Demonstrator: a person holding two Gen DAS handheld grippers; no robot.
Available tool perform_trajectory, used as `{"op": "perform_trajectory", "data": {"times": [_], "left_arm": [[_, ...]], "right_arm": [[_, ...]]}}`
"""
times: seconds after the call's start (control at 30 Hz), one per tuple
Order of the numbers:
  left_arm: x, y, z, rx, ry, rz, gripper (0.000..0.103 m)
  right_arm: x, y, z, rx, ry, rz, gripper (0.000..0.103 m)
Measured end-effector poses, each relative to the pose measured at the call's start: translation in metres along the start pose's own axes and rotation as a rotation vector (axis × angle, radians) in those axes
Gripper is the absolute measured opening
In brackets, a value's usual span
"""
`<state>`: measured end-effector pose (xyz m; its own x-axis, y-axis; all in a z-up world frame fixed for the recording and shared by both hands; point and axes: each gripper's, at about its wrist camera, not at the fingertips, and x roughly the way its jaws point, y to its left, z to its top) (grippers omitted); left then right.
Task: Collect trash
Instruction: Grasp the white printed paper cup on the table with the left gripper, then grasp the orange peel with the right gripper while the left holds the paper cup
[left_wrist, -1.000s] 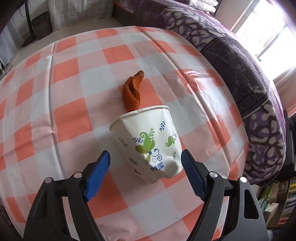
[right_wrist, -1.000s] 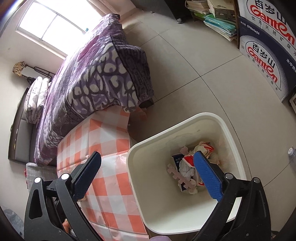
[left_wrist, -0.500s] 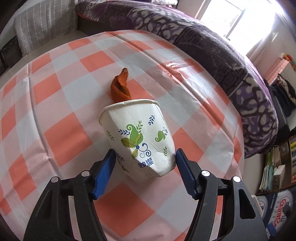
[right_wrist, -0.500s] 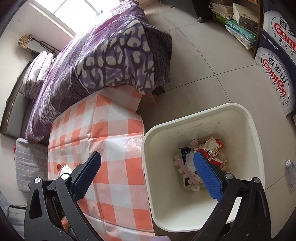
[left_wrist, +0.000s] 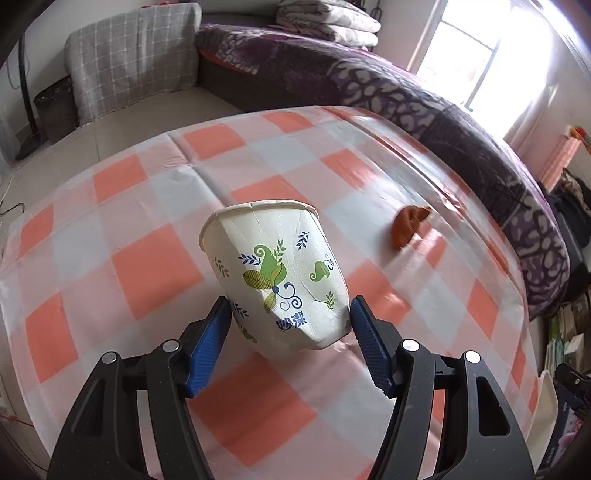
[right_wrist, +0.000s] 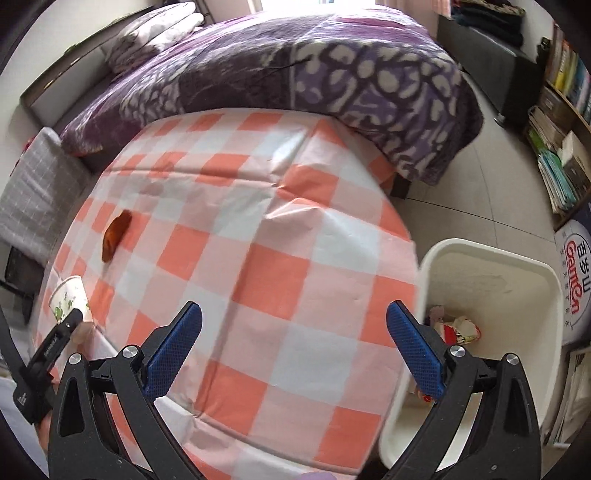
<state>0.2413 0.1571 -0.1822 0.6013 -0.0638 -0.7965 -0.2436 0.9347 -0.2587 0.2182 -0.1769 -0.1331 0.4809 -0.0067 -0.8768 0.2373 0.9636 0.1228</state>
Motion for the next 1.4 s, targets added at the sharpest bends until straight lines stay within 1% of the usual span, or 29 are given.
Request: {"op": "perform_trajectory", "data": {"times": [0.07,0.17,0.27,0.33,0.4,0.47,0.53,0.6,0.7,0.73,0.8,0.83,0.9,0.97,1.1,1.3,1.4], "left_arm": [[0.001,0.021,0.004,-0.045,-0.02,0.011,0.065],[0.0,0.044,0.005,-0.094,-0.061,0.001,0.066],[-0.003,0.054,0.002,-0.11,-0.109,-0.005,0.066],[-0.004,0.056,-0.003,-0.102,-0.146,-0.01,0.066],[-0.005,0.057,-0.005,-0.103,-0.164,-0.018,0.066],[-0.004,0.063,-0.005,-0.131,-0.164,-0.049,0.066],[-0.004,0.066,-0.005,-0.148,-0.167,-0.072,0.066],[-0.003,0.067,-0.005,-0.154,-0.167,-0.08,0.066],[-0.003,0.069,-0.005,-0.16,-0.168,-0.091,0.066],[-0.003,0.069,-0.005,-0.161,-0.168,-0.093,0.066],[-0.003,0.07,-0.006,-0.161,-0.168,-0.095,0.066],[-0.003,0.07,-0.006,-0.161,-0.168,-0.093,0.066],[-0.004,0.07,-0.006,-0.159,-0.167,-0.091,0.066],[-0.004,0.07,-0.006,-0.15,-0.162,-0.084,0.066],[-0.007,0.071,-0.007,-0.139,-0.153,-0.06,0.066],[-0.018,0.082,-0.01,-0.176,-0.113,-0.033,0.066],[-0.027,0.085,-0.014,-0.173,-0.106,-0.013,0.066]], "right_arm": [[0.013,0.029,0.003,-0.016,0.01,0.015,0.096],[0.029,0.078,0.011,-0.04,0.0,0.032,0.095],[0.041,0.129,0.022,-0.079,-0.01,0.057,0.095],[0.049,0.163,0.03,-0.114,-0.018,0.061,0.095],[0.056,0.187,0.035,-0.155,-0.023,0.047,0.095],[0.067,0.208,0.04,-0.195,-0.012,0.006,0.094],[0.082,0.221,0.041,-0.215,0.027,-0.039,0.089],[0.095,0.228,0.042,-0.205,0.049,-0.051,0.087],[0.112,0.23,0.042,-0.179,0.09,-0.052,0.074],[0.116,0.228,0.042,-0.17,0.1,-0.049,0.062],[0.116,0.225,0.043,-0.172,0.073,-0.048,0.045],[0.116,0.223,0.044,-0.173,0.077,-0.039,0.02],[0.11,0.217,0.046,-0.159,0.077,-0.017,0.019],[0.103,0.211,0.046,-0.158,0.052,-0.005,0.018],[0.081,0.201,0.041,-0.196,0.008,0.009,0.018],[0.04,0.179,0.022,-0.243,-0.041,0.039,0.018],[0.017,0.164,0.01,-0.262,-0.069,0.073,0.018]]}}
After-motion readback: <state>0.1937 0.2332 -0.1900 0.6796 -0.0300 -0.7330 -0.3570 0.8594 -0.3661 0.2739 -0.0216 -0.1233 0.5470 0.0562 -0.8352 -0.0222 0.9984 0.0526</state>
